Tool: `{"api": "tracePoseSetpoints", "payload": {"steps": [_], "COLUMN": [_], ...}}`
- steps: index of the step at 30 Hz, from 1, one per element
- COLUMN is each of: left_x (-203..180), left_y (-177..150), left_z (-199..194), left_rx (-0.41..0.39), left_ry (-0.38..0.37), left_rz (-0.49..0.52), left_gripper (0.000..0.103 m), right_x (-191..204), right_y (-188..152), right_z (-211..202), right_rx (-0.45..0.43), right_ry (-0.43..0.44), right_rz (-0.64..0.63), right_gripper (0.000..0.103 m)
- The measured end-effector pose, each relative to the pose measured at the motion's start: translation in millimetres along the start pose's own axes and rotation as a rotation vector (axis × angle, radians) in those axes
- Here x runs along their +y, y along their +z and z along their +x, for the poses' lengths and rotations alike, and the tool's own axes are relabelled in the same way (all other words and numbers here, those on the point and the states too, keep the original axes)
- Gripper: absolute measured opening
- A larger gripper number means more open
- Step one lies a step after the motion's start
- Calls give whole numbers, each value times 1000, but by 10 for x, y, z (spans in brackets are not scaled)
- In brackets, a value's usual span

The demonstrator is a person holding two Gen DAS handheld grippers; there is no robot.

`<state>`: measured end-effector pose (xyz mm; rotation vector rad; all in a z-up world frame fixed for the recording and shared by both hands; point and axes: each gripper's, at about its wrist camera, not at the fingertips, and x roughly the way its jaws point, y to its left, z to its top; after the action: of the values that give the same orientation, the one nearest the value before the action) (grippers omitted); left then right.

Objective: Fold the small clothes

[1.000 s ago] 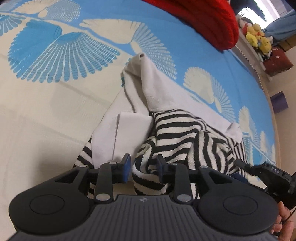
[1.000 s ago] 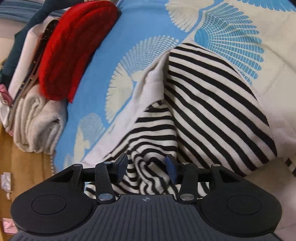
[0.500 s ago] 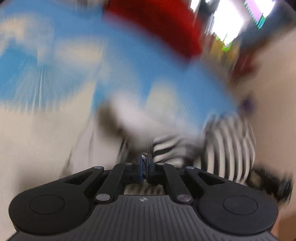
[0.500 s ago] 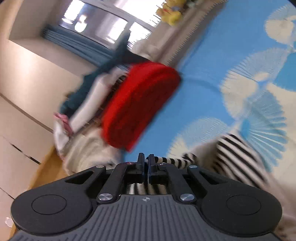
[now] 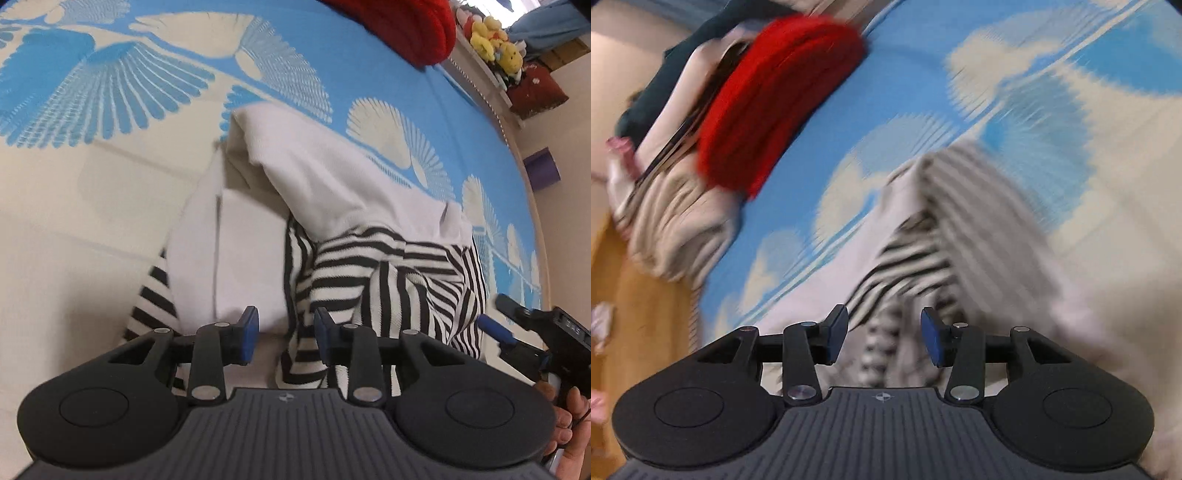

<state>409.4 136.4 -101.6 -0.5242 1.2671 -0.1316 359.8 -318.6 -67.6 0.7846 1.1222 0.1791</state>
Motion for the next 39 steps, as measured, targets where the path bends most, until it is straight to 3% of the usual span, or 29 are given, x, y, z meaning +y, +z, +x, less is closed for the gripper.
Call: {"api": "tracePoseSetpoints", "payload": {"steps": [7, 9, 10, 11, 13, 18, 20, 22, 23, 24, 25, 26, 28, 29, 31, 33, 35, 39], "left_x": [-67, -72, -82, -95, -121, -122, -84, 0, 52, 109, 159, 221, 338, 350, 315, 226, 118, -65], "left_y": [-62, -64, -58, -46, 9, 125, 107, 95, 86, 67, 31, -24, -82, -79, -63, -68, -94, -236], "left_z": [157, 194, 206, 203, 79, -660, -769, -666, -538, -354, -181, -53, 0, -12, -89, -135, -74, 188], "left_rx": [23, 25, 28, 23, -56, -452, -495, -405, -313, -183, -67, -5, -8, -9, -42, -68, -46, 16], "left_ry": [19, 24, 17, 7, -27, -237, -253, -229, -203, -148, -74, 5, 55, 38, -9, -53, -76, -46], "left_rz": [3, -2, 0, 2, -8, -17, -9, -26, -39, -43, -37, -42, -92, -103, -114, -116, -102, -72], "left_gripper": [35, 30, 16, 9, 3, 2, 2, 2, 3, 3, 3, 4, 4, 6, 33, 54, 58, 57], "right_x": [90, 94, 96, 104, 179, 388, 363, 239, 159, 69, -46, -181, -481, -581, -609, -501, -382, -348], "right_y": [-52, -107, -95, -88, -38, 31, -24, -73, -97, -124, -147, -183, -287, -301, -281, -239, -196, -125], "right_z": [443, 448, 465, 453, 362, -440, -769, -872, -858, -792, -668, -514, -345, -330, -371, -429, -414, -182], "right_rx": [57, 43, 36, 25, -40, -328, -405, -383, -341, -277, -169, -56, 35, 50, 28, -23, -71, -34], "right_ry": [-124, -144, -139, -124, -48, 292, 398, 391, 335, 252, 117, -37, -220, -243, -196, -146, -131, -178], "right_rz": [-18, -16, -17, -19, -15, -106, -167, -184, -192, -197, -202, -197, -129, -81, -40, -67, -105, -85], "right_gripper": [45, 32, 9, 1, 1, 1, 1, 1, 1, 1, 1, 1, 6, 6, 6, 20, 48, 49]}}
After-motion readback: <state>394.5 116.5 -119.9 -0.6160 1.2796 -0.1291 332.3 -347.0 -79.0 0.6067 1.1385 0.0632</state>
